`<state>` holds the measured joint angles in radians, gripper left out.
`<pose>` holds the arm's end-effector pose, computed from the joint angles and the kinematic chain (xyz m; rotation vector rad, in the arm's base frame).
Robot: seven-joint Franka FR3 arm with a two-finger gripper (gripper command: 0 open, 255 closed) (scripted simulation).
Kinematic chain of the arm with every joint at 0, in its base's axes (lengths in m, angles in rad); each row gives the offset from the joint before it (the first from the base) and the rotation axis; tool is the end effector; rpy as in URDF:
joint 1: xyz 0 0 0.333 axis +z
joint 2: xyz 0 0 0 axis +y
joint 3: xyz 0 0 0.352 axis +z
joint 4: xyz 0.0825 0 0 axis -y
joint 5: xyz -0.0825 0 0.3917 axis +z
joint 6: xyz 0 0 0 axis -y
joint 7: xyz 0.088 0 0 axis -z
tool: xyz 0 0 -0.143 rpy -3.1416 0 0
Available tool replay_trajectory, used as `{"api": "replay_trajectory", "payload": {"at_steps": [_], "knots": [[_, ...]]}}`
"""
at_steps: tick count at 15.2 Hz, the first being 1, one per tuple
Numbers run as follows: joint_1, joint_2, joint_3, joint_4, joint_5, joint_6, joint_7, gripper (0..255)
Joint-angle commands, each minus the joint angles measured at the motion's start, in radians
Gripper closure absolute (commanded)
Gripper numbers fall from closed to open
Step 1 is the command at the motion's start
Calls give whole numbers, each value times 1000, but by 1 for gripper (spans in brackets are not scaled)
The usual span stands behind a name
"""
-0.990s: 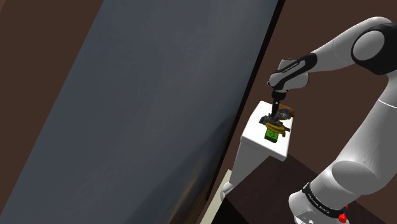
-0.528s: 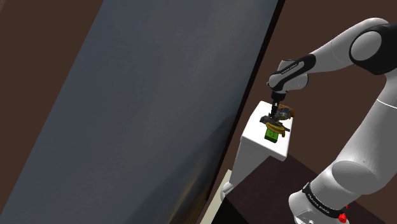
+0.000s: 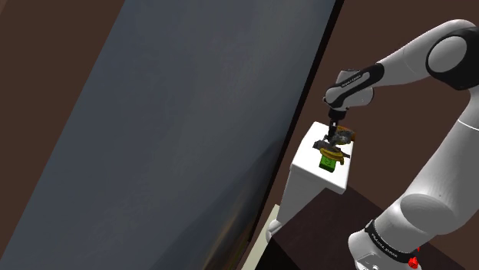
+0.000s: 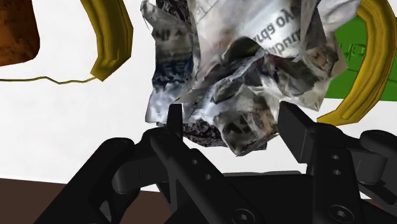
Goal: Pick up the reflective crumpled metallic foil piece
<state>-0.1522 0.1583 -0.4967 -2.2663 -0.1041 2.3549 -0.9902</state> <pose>0.4239 -0.3273 0.2884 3.0046 0.6407 -0.2214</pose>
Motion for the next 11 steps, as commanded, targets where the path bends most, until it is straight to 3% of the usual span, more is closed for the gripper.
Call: {"api": "replay_trajectory", "payload": {"at_steps": [1,11], "knots": [[3,-17,-2,7,-9,-25,5,255],[14,-113,-7,53,-53,-158,24,255]]}}
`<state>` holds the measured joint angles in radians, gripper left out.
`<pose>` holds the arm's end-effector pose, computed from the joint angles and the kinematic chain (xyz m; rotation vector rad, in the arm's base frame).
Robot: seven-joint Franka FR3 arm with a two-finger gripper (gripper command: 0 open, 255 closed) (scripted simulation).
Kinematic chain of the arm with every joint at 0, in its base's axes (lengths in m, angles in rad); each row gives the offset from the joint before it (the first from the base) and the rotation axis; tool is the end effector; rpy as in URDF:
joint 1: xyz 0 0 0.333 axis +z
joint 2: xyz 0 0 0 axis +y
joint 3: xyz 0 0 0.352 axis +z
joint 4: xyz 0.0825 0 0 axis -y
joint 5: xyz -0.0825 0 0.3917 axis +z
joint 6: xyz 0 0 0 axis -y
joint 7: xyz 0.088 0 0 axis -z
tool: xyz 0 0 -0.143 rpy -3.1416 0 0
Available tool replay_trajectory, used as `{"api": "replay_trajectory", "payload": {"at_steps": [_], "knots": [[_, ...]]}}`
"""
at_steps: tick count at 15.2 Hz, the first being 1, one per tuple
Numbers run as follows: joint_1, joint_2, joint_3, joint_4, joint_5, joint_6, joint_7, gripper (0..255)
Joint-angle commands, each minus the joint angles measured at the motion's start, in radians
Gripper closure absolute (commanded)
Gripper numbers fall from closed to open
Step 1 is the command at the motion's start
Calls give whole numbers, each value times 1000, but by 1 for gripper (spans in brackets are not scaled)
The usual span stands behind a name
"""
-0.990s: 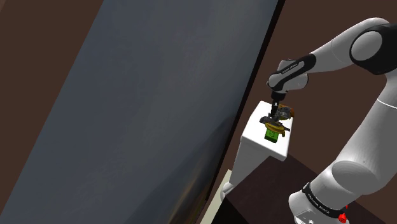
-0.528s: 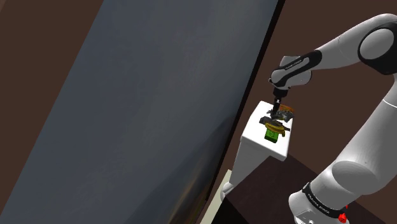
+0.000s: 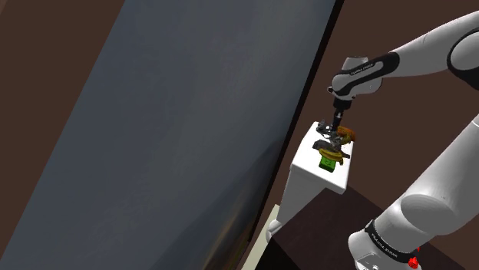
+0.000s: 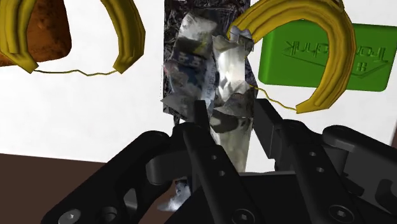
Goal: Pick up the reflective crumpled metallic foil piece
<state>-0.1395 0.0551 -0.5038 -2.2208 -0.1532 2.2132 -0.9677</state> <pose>0.4210 -0.3266 0.3451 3.0056 0.6402 -0.2235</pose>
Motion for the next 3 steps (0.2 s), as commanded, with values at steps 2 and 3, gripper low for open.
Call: {"api": "replay_trajectory", "payload": {"at_steps": [2,3], "knots": [[2,-19,0,14,-8,-32,3,255],[2,-19,0,14,-8,-32,3,255]]}}
